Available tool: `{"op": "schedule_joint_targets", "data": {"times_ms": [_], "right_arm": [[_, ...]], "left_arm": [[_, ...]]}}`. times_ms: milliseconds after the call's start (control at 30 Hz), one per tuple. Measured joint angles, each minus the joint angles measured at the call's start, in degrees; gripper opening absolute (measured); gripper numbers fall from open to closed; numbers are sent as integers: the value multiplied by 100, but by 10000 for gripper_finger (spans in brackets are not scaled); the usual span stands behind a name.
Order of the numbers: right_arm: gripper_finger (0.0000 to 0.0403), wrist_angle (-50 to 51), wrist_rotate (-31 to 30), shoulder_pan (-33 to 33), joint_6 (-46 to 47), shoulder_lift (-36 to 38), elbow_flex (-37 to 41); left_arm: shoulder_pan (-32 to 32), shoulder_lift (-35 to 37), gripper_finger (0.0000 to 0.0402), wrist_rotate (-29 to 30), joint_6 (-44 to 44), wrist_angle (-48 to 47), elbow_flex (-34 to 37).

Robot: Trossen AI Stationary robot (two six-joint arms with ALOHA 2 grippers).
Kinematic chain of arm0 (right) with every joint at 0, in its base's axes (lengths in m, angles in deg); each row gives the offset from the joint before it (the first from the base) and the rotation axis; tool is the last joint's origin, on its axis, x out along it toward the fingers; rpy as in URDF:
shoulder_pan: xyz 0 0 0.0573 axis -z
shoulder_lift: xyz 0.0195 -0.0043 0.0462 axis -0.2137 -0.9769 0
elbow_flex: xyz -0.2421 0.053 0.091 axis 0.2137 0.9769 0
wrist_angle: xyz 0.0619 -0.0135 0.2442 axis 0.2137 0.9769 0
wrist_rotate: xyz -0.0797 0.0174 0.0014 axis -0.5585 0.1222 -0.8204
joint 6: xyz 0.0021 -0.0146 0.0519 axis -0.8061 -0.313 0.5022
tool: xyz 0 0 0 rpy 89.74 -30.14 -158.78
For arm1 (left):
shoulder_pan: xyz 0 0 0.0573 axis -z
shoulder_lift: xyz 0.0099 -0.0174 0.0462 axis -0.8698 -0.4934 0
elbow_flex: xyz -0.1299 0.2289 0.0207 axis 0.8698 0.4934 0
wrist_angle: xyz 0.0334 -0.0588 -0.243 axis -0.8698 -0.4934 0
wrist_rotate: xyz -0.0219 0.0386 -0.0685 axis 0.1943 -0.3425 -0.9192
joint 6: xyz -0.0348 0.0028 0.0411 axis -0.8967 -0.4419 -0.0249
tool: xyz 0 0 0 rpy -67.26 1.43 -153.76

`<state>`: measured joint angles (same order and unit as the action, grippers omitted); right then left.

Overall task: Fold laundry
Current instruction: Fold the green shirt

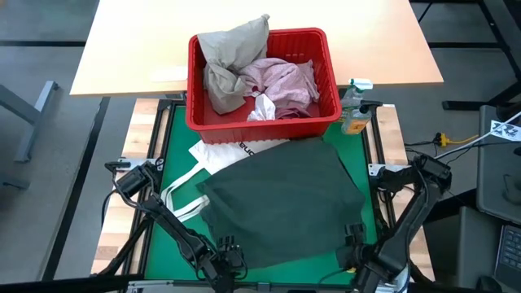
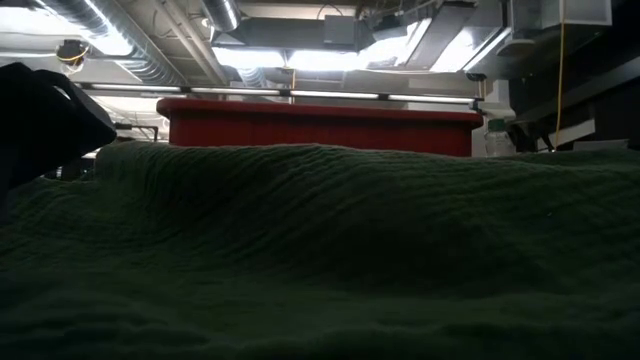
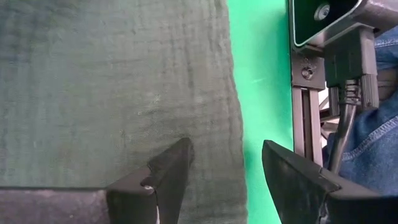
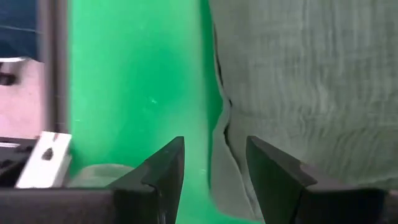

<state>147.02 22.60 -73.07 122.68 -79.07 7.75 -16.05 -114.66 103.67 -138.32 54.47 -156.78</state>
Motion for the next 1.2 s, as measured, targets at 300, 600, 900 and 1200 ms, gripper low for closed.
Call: {"op": "schedule_joint_targets", "data": {"times_ms": [300,600,900,1200], "right_arm": [[172,-425,258,0,161,0,774],[172,-904,227,6,209,0,1423],[120,-1481,278,6,193,22,1750],[27,-1079,282,4,99,-2,1432]], "left_arm": [[-4,-9,198,16,101,2,9],[-4,-9,198,23,129,7,15],[22,-9,161,86,98,37,26],[11,-46,24,-23,-537,-178,-248]]}}
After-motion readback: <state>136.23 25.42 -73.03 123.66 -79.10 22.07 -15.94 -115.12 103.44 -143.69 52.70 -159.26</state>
